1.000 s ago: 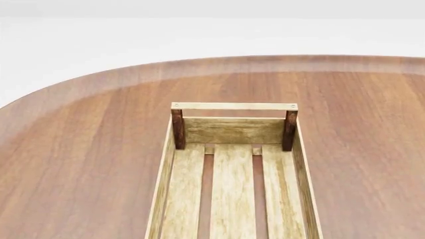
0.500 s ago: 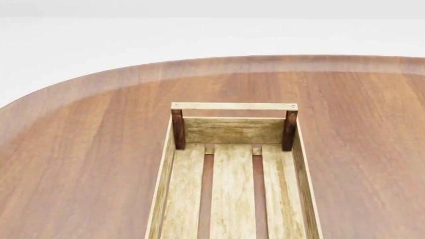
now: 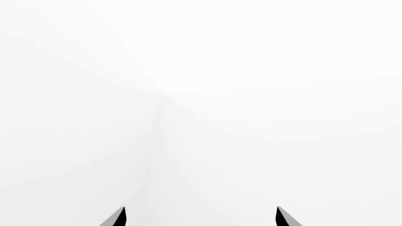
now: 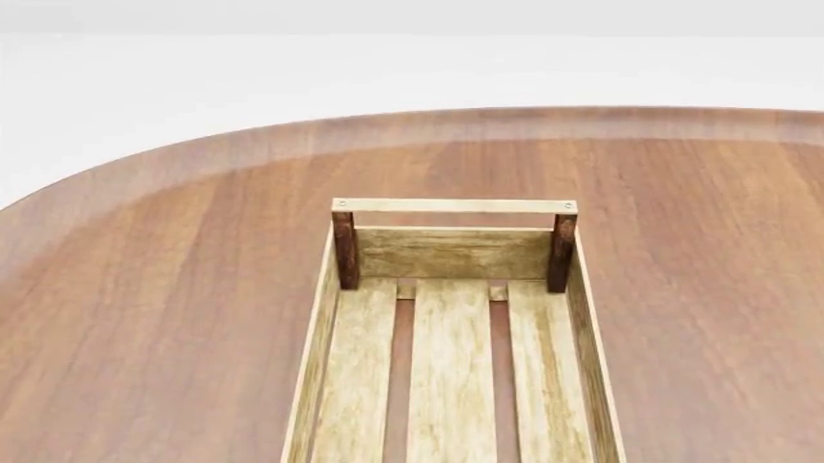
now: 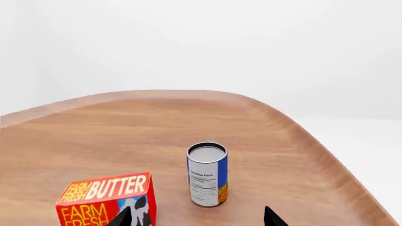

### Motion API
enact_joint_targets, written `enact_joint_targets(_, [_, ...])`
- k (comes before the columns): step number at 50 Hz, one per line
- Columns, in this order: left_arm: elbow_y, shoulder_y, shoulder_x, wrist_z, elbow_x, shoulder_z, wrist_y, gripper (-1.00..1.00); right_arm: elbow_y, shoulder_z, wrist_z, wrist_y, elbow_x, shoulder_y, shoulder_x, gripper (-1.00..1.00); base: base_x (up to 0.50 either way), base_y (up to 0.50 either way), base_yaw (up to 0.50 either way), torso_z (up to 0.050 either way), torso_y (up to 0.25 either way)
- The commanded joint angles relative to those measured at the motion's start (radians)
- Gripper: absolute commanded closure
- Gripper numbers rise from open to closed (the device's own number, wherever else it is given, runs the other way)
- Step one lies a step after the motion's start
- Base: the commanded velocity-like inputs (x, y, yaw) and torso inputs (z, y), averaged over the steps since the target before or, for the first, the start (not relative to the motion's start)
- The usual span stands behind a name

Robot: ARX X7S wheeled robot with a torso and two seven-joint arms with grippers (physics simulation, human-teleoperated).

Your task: Pick up the cream cheese and put it in the tray.

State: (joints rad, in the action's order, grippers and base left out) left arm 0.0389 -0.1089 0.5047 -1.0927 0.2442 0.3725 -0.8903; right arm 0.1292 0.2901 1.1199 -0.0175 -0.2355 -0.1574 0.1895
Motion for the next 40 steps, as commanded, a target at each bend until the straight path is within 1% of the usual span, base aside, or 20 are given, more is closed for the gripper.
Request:
enact_joint_targets(1, [0.002,0.0,0.001,-0.002,0.002,0.001,0.004,-1.0,-0.022,-0.026,0.018,0.089,0.017,0.022,0.014,-1.0,0.0,0.0,0.0,0.0,0.0])
enact_joint_targets(2, [0.002,0.0,0.0,-0.003,0.004,0.001,0.005,-1.0,-0.021,-0.028,0.028,0.119,0.021,0.028,0.017,-1.0,0.0,0.0,0.0,0.0,0.0])
enact_joint_targets(12, [0.002,0.002,0.002,-0.003,0.003,0.006,0.007,-1.0,-0.053,-0.032,0.01,0.143,-0.009,0.046,0.02,-1.0,0.0,0.0,0.0,0.0,0.0])
enact_joint_targets(23, [0.009,0.001,0.002,-0.002,0.007,0.009,0.018,-1.0,-0.075,-0.031,-0.059,0.139,-0.083,0.049,0.025,-1.0,0.0,0.0,0.0,0.0,0.0])
enact_joint_targets(40, [0.005,0.004,0.003,-0.004,0.007,0.016,0.022,-1.0,-0.096,-0.048,-0.102,0.181,-0.127,0.052,0.039,-1.0,0.0,0.0,0.0,0.0,0.0])
